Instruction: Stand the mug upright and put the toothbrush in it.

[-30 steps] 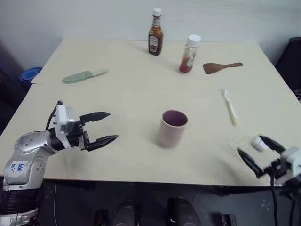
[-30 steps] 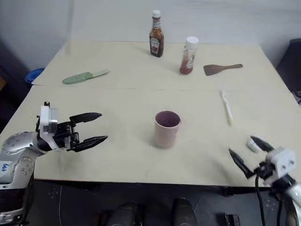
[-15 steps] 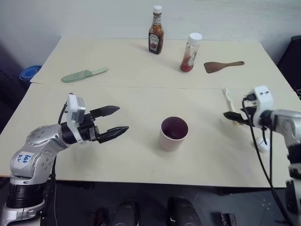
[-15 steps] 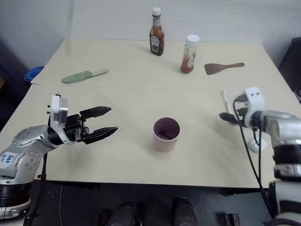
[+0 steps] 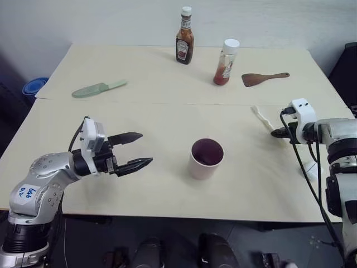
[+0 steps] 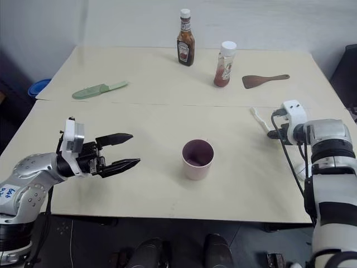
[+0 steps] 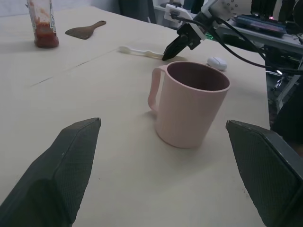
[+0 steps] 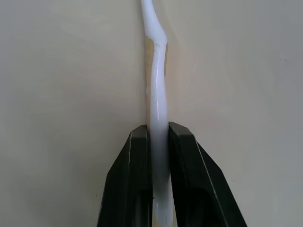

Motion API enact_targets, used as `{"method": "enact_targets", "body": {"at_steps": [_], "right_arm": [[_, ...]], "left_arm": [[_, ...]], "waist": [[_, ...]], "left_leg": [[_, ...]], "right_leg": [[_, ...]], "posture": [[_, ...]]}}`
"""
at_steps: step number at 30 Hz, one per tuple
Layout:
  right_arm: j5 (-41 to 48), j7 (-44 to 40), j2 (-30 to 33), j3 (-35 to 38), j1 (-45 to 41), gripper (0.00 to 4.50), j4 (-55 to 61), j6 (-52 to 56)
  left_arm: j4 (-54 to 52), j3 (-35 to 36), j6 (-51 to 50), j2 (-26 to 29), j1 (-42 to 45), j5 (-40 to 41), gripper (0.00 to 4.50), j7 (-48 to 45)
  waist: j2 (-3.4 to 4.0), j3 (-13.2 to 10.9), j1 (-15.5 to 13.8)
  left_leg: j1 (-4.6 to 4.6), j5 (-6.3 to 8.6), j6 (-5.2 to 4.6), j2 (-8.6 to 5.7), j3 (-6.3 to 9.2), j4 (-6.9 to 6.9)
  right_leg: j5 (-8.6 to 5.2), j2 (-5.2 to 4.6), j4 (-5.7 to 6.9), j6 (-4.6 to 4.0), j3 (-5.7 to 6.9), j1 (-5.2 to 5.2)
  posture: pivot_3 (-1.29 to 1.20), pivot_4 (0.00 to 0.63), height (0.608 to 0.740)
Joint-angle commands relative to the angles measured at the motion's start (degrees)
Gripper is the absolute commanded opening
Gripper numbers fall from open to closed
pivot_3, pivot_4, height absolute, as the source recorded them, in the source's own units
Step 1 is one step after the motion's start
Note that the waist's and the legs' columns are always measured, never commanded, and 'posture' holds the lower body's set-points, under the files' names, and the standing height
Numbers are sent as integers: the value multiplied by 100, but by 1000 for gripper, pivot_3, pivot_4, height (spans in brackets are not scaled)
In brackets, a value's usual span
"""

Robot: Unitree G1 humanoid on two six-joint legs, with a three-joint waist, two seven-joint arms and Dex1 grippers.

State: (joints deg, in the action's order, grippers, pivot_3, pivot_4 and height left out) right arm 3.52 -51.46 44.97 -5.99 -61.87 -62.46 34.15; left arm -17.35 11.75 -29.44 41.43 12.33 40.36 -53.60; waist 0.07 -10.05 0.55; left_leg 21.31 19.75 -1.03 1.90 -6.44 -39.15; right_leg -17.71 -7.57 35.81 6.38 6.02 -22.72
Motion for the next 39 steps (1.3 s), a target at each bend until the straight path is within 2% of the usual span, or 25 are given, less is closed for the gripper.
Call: {"method": "enact_targets", "body": {"at_steps": [1, 4, 6, 9, 12, 17, 22, 30, 35, 39], "right_arm": [[772, -910, 3, 803, 322, 161, 815, -853], [2435, -1851, -664, 2004, 1240, 161, 2870, -1273], [3283, -1871, -1198, 2435, 1801, 161, 4118, -1113], [4206, -1190, -2207, 2460, 2574, 161, 5953, -758], [4305, -910, -2880, 1870, 3218, 161, 7134, -810], [3318, -1415, -3125, 1214, 3902, 161, 6859, -2280], [3158, -1741, -3013, 1207, 3916, 161, 6468, -3006], [3196, -2069, -2490, 1286, 4081, 2801, 6396, -3194], [3067, -2470, -1780, 1625, 4385, 4457, 6130, -3600], [2884, -3120, -956, 1946, 4783, 4485, 5531, -4115]], "left_arm": [[-190, 114, 75, 55, -109, 34, 4500, -87], [-155, 123, 119, 18, -209, 36, 4500, -155], [-100, 95, 166, -5, -266, -9, 4500, -207], [-31, -24, 217, -77, -360, -95, 4500, -239], [22, -106, 238, -121, -361, -132, 4500, -274], [90, -203, 259, -302, -330, -168, 4500, -233], [100, -252, 343, -375, -348, -273, 4500, -236], [241, -135, 542, -313, -491, -400, 4500, -291], [267, 180, 1019, -161, -894, -668, 4500, -377], [476, 610, 1813, 23, -1576, -1111, 4500, -545]], "waist": [[-1, 0, 10], [0, -3, 48], [0, -4, 91], [0, -3, 90], [0, -4, 86], [-1, -3, 66], [0, -3, 100], [-1, -4, 99], [-2, -4, 87], [-3, -5, 91]], "left_leg": [[0, 0, 0, 0, 0, 0], [0, 1, 3, 2, 0, 6], [-1, 2, 12, 15, 4, 6], [-2, -1, 19, 22, 15, 7], [-2, 0, 19, 15, 12, 5], [-3, 4, 9, -4, 16, 5], [-3, 4, 7, -3, 12, 5], [-6, 5, 7, 1, 9, 6], [-6, 6, 5, 0, 10, 6], [-7, 9, 0, 0, 6, 7]], "right_leg": [[0, 0, 0, 0, 0, 0], [1, 4, -4, 2, 1, -1], [1, 16, -4, 2, 4, 1], [0, 17, 4, 1, 8, 1], [0, 12, 8, 0, 4, 0], [0, 0, 6, 0, 1, 2], [0, 4, 6, 0, 0, 0], [0, 1, 6, 0, -1, 0], [0, -3, 4, 0, 0, 1], [0, -6, -1, -1, 2, 2]], "posture": [[0, 150, 740], [0, 150, 740], [0, 150, 740], [0, 150, 740], [0, 150, 740], [0, 150, 740], [0, 150, 740], [0, 150, 740], [0, 150, 740], [0, 150, 740]]}}
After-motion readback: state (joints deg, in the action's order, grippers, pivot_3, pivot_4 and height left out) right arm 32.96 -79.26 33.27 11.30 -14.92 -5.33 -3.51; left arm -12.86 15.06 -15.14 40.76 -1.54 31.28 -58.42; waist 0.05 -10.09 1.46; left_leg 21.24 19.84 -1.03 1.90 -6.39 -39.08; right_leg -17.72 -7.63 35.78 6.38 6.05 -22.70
